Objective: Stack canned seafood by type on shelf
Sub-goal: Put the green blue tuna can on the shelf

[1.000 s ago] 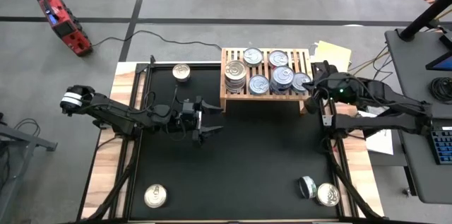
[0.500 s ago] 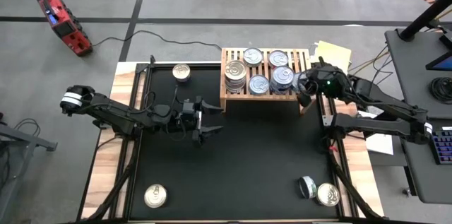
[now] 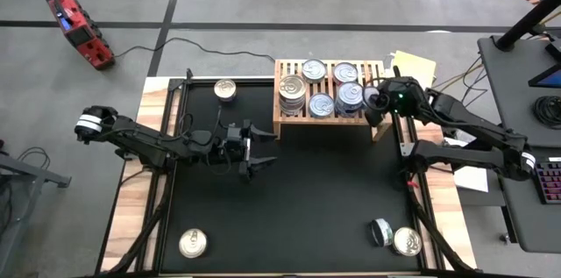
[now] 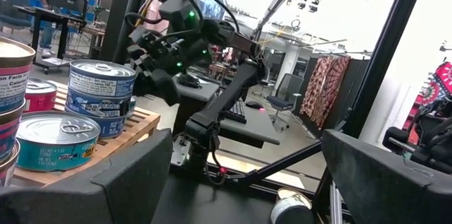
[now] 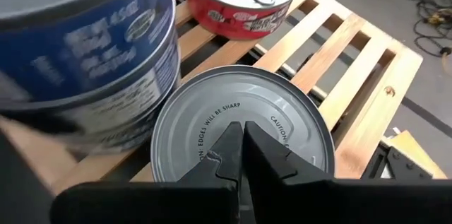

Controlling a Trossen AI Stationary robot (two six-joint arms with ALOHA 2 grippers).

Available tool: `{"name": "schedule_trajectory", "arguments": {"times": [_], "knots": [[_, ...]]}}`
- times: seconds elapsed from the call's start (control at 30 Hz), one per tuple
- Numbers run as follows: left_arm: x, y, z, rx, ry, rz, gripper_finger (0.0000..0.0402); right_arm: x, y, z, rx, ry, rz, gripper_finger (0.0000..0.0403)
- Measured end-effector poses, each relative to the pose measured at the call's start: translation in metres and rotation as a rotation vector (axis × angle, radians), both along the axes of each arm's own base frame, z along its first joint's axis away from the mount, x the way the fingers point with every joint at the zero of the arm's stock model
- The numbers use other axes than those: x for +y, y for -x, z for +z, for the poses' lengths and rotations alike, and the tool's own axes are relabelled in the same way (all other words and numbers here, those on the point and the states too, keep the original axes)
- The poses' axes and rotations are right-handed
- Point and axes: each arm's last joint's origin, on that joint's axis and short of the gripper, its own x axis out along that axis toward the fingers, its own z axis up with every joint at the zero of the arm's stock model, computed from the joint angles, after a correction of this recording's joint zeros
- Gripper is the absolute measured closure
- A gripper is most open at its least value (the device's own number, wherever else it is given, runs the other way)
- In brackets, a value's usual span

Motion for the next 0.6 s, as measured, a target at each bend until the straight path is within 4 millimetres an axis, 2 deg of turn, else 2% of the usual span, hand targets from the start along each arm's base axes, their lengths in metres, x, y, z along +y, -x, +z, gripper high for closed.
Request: {"name": "schedule_trajectory", "arguments": {"times": [0.6], "knots": [[0.0, 0.0, 0.0, 0.002, 0.0, 0.0, 0.0054, -0.023, -0.002, 0.003, 0.006, 0.094, -0.021, 0.0394]]}}
